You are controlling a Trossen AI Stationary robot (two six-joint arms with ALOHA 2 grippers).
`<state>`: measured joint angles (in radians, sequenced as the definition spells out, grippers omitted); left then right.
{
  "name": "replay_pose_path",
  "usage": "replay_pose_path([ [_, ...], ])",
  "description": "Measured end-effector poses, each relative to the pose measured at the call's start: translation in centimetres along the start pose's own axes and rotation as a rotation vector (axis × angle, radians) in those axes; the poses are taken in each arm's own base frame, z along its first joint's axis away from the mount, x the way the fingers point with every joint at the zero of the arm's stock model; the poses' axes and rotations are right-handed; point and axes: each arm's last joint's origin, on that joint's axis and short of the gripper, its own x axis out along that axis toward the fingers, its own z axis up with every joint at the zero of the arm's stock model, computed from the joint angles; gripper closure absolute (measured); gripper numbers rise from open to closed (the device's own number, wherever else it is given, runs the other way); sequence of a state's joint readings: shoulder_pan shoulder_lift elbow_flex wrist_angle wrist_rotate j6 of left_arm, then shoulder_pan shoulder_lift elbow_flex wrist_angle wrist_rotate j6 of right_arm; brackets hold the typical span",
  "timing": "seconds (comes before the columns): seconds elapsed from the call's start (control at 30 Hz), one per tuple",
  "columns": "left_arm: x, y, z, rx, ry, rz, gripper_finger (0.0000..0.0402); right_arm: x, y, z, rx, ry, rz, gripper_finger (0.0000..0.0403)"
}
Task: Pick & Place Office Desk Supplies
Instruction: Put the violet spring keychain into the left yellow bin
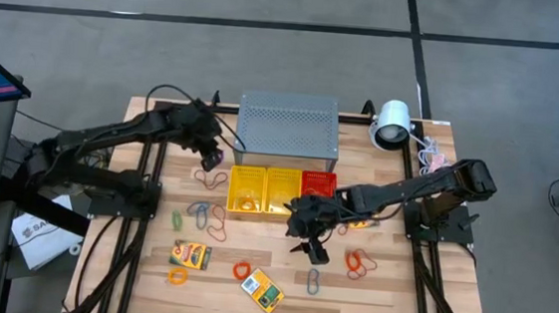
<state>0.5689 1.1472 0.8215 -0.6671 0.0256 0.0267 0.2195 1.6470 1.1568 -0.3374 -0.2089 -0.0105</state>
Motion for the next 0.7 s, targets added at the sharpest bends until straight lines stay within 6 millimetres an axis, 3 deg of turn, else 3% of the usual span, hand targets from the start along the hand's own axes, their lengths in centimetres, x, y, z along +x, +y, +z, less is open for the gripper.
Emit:
replay_pose_path([
  [0.4, 4.5, 1.9, -0.9, 0.008, 0.236, -0.111, 0.0260, 0.0, 0.0, 0.0, 0.018, 0.004, 0.001, 0.0191],
  [0.7, 5.2, 2.0, -1.5, 0.056, 0.321, -0.091, 0.0260, 0.0, 0.1, 0.0, 0.020, 0.003, 0.002, 0.0191],
])
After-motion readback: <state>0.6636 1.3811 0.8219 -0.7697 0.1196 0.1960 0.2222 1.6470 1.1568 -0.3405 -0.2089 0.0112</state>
